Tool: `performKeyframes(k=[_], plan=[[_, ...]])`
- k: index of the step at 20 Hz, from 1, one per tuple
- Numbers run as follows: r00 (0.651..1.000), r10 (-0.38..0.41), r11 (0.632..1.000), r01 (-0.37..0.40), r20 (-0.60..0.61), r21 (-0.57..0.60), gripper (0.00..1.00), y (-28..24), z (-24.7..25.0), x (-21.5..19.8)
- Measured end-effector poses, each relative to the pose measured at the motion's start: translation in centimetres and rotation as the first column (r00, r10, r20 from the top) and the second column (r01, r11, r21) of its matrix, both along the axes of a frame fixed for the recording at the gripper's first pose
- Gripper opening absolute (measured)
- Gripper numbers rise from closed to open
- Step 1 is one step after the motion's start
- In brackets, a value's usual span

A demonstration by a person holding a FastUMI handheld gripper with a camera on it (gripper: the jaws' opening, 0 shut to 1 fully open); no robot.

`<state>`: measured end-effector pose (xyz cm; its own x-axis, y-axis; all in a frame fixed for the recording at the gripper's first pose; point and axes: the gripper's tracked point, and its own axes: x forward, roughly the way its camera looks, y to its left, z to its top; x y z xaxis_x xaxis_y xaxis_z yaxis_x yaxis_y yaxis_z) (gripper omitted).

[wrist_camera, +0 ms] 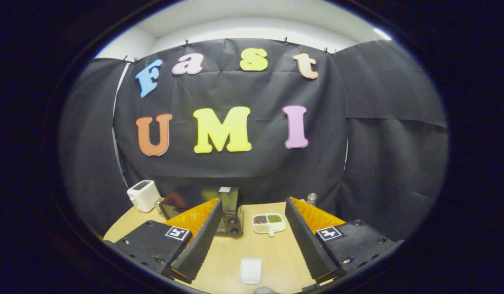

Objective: Open the toaster oven, put the food inside, and close the toaster oven door.

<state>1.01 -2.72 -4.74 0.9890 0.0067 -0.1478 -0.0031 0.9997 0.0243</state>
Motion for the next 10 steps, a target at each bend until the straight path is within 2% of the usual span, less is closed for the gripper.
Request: performKeyframes(k=[4, 10], plan=[[0.998, -0.003, 0.999, 0.005, 0.068, -0.035, 0.99, -3.5, 2.9, -0.8], [0.989, 0.055, 0.998, -0.054, 0.135, -0.009, 0.99, -5.3, 5.4, -2.0]])
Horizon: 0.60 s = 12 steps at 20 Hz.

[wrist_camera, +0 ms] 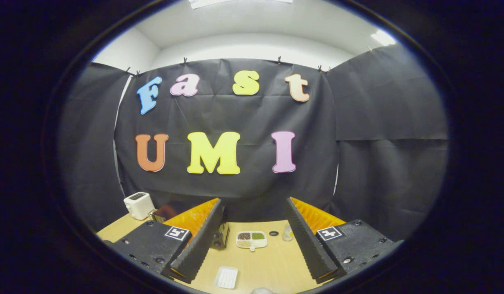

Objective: Open the toaster oven, put the food inside, and close the toaster oven door.

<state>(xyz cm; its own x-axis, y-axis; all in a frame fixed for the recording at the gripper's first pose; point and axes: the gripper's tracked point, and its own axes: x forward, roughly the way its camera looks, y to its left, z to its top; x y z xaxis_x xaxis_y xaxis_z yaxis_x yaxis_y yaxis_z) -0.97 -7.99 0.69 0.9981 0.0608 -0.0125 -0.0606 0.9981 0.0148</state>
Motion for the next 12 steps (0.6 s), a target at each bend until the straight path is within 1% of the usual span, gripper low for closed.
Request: performKeyframes(k=[2, 4, 6, 12], plan=[[1.000, 0.024, 1.000, -0.024, 0.005, 0.003, 0.99, -0.2, -0.2, -0.3], [1.000, 0.026, 1.000, -0.026, 0.005, -0.008, 0.99, -1.0, -0.6, -0.6], [1.000, 0.028, 1.000, -0.028, 0.012, 0.008, 0.99, -1.6, -0.6, -1.1], [0.999, -0.045, 0.999, 0.045, -0.003, 0.021, 0.99, -5.4, -1.6, -1.8]])
